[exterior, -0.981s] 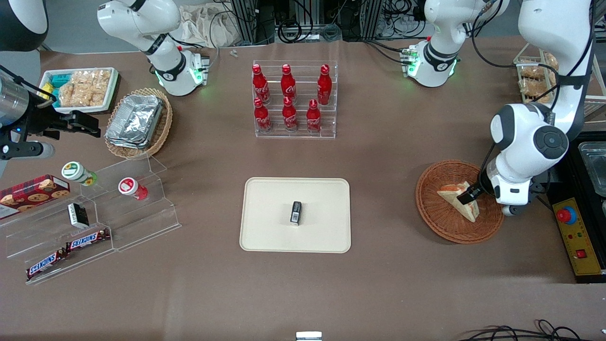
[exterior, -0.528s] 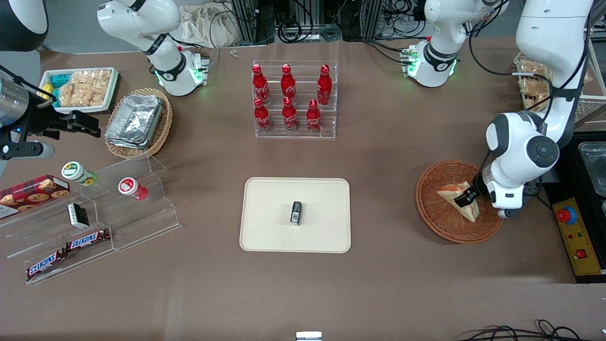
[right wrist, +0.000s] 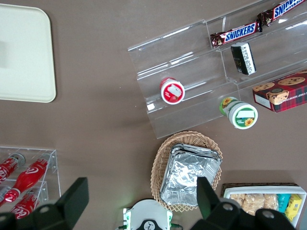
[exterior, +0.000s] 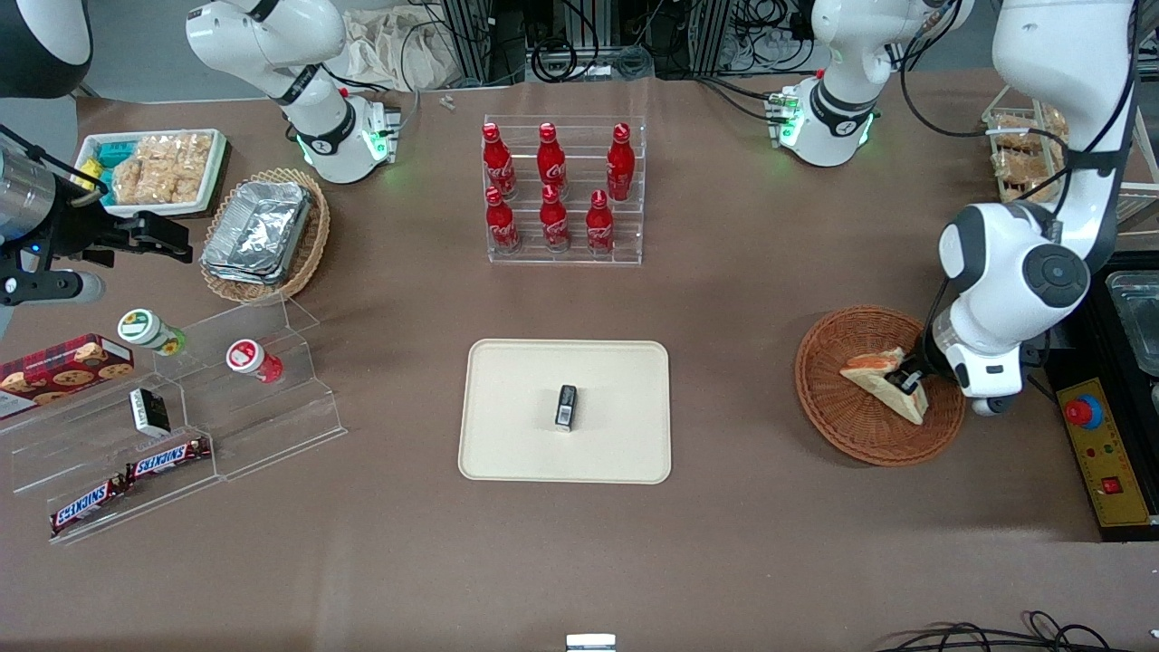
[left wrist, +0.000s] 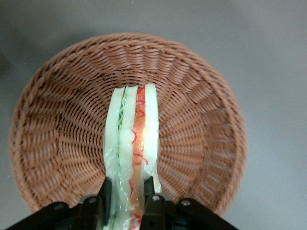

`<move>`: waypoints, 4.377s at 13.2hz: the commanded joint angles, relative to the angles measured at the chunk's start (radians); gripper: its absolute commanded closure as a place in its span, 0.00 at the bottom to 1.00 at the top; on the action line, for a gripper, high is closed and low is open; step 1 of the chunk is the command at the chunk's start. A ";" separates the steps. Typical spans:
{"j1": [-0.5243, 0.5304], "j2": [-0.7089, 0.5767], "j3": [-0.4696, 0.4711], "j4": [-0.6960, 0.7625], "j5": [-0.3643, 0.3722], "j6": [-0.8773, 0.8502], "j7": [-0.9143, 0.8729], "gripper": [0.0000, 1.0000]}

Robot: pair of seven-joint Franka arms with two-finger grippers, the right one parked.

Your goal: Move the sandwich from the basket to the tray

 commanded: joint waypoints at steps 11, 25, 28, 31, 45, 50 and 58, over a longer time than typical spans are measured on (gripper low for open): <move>-0.011 -0.051 -0.204 0.514 0.007 -0.698 0.229 1.00; -0.298 0.295 -0.333 0.570 0.167 -0.309 0.229 0.98; -0.316 0.387 -0.333 0.571 0.170 -0.209 0.227 0.97; -0.324 0.456 -0.331 0.571 0.170 -0.153 0.227 0.97; -0.319 0.533 -0.328 0.571 0.188 -0.084 0.125 0.00; -0.296 0.448 -0.330 0.620 0.126 -0.303 0.135 0.01; -0.092 0.147 -0.330 0.631 -0.007 -0.746 0.485 0.01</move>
